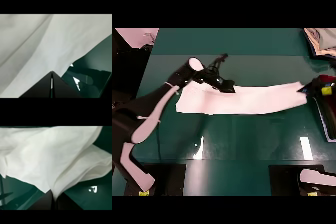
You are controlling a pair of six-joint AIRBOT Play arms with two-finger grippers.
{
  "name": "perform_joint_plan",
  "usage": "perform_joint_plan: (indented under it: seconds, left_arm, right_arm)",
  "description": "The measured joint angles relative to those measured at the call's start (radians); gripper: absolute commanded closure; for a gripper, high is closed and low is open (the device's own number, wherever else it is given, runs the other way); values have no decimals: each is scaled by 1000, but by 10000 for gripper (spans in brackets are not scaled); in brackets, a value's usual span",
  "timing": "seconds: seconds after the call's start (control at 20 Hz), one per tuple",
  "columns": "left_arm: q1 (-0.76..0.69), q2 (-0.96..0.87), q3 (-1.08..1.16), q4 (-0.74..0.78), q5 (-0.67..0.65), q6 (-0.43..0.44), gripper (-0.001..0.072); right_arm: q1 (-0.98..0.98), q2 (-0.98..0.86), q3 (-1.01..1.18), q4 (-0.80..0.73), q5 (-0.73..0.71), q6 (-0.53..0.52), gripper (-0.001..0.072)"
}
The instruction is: Fold the shirts.
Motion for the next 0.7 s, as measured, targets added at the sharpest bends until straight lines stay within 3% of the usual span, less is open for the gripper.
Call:
perform_joint_plan:
  seconds: [0.3, 0.7]
  left_arm:
    - [-65, -153, 111, 10, 6, -59, 681]
    - [-77, -199, 145, 76, 31, -95, 680]
  right_arm:
    - [176, 6, 263, 45, 45, 79, 700]
    - [447, -137, 596, 54, 67, 110, 699]
